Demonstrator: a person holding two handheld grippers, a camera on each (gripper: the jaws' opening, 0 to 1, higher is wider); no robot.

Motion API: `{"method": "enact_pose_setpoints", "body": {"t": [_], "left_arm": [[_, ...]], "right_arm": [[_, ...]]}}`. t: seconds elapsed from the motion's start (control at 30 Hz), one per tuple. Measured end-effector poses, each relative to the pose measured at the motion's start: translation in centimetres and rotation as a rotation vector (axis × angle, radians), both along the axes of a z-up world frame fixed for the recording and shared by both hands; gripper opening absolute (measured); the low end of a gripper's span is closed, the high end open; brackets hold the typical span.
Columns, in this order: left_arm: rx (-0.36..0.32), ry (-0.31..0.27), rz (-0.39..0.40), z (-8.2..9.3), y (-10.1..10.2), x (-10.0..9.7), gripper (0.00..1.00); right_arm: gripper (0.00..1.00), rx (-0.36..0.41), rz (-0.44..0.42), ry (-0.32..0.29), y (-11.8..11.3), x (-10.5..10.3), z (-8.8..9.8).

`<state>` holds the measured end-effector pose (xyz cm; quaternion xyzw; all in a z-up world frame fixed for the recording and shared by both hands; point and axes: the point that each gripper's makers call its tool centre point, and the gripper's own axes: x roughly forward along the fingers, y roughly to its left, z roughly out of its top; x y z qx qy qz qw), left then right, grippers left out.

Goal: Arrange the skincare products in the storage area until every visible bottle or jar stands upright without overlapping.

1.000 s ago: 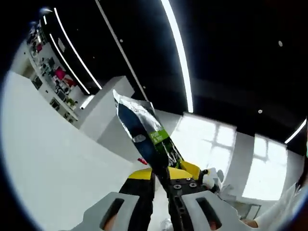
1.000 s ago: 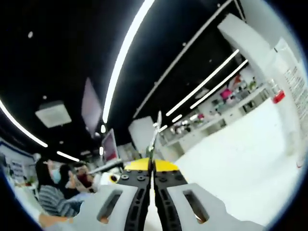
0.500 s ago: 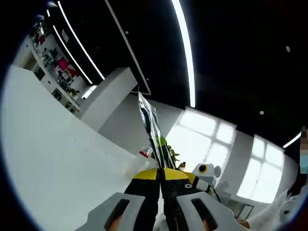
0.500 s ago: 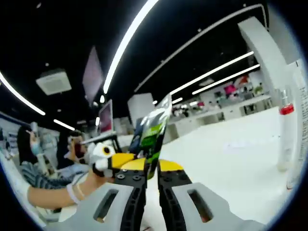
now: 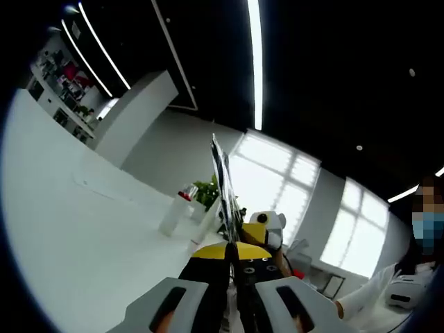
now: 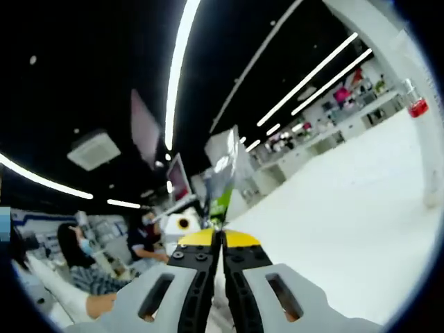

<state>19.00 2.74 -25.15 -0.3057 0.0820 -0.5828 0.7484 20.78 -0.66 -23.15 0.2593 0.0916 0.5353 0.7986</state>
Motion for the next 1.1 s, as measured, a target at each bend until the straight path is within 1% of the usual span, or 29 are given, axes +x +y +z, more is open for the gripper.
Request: {"method": "enact_pose_setpoints", "body": {"t": [0.07, 0.1, 0.13, 0.2, 0.23, 0.37, 0.43, 0.5, 0.57, 0.6, 0.63, 0.7, 0.77, 0.83, 0.87, 0.9, 0.93, 0.97, 1.0, 1.03, 1.1], "left_arm": [[0.010, -0.018, 0.011, 0.0, -0.1, 0.0, 0.03], [0.017, -0.057, 0.039, 0.1, -0.1, 0.1, 0.05], [0.018, -0.068, 0.030, 0.1, 0.1, 0.6, 0.07], [0.007, -0.053, 0.014, 0.2, 0.3, 1.2, 0.13], [-0.004, -0.042, 0.009, 0.2, 0.5, 1.8, 0.15], [-0.001, -0.029, 0.004, 0.1, 0.8, 2.6, 0.15], [-0.003, -0.017, -0.019, 0.1, 0.7, 2.5, 0.14], [0.000, -0.005, -0.041, 0.0, 0.4, 2.1, 0.13], [0.002, -0.001, -0.059, 0.0, 0.4, 2.1, 0.11], [0.004, -0.001, -0.062, 0.0, 0.2, 1.7, 0.10], [0.003, -0.001, -0.066, 0.0, -0.2, 0.9, 0.07], [0.000, 0.010, -0.081, 0.1, -0.1, 0.7, 0.03], [-0.008, 0.022, -0.088, 0.2, -0.4, 0.3, 0.02], [0.010, 0.028, -0.085, -0.2, -1.0, -0.5, 0.02], [0.021, 0.033, -0.078, -0.3, -0.9, -0.1, 0.02], [0.036, 0.040, -0.063, -0.5, -0.9, 0.2, 0.01], [0.041, 0.045, -0.060, -0.6, -0.7, 0.5, 0.01], [0.043, 0.052, -0.058, -0.7, -0.6, 0.7, 0.01], [0.046, 0.070, -0.053, -0.8, -0.5, 1.0, 0.01], [0.050, 0.098, -0.045, -1.0, -0.3, 1.3, 0.01], [0.032, 0.158, -0.046, -1.1, 0.2, 1.9, 0.00]], "right_arm": [[0.00, -0.014, -0.006, -0.002, -0.1, 0.1, -0.2], [0.00, -0.014, -0.002, -0.004, 0.0, 0.0, -0.2], [0.00, -0.008, 0.002, -0.004, 0.0, -0.1, -0.1], [0.00, 0.024, 0.016, -0.001, 0.1, -0.4, 0.3], [0.00, 0.044, 0.027, -0.008, 0.2, -0.7, 0.6], [0.00, 0.082, 0.023, -0.029, 0.0, -1.1, 1.3], [0.00, 0.093, 0.012, -0.052, -0.2, -1.2, 1.7], [0.00, 0.105, 0.017, -0.055, -0.1, -1.3, 1.8], [0.00, 0.109, 0.031, -0.061, 0.1, -1.7, 1.8], [0.00, 0.097, 0.034, -0.067, 0.4, -1.9, 1.7], [0.00, 0.082, 0.033, -0.072, 0.5, -1.9, 1.5], [0.00, 0.067, 0.024, -0.082, 0.3, -1.1, 1.5], [0.00, 0.053, 0.015, -0.100, 0.2, -0.6, 1.5], [0.00, 0.025, 0.000, -0.091, 0.0, -0.3, 1.1], [0.00, 0.003, -0.011, -0.099, 0.0, 0.0, 0.9], [0.01, -0.047, -0.043, -0.133, -0.2, 0.5, 0.5], [0.02, -0.072, -0.063, -0.162, -0.3, 0.8, 0.3], [0.03, -0.097, -0.088, -0.190, -0.5, 1.6, 0.3], [0.05, -0.141, -0.124, -0.230, -0.8, 2.3, 0.0], [0.10, -0.152, -0.138, -0.239, -0.9, 2.6, -0.1], [0.20, -0.120, -0.161, -0.218, -1.4, 3.7, 0.3]]}}
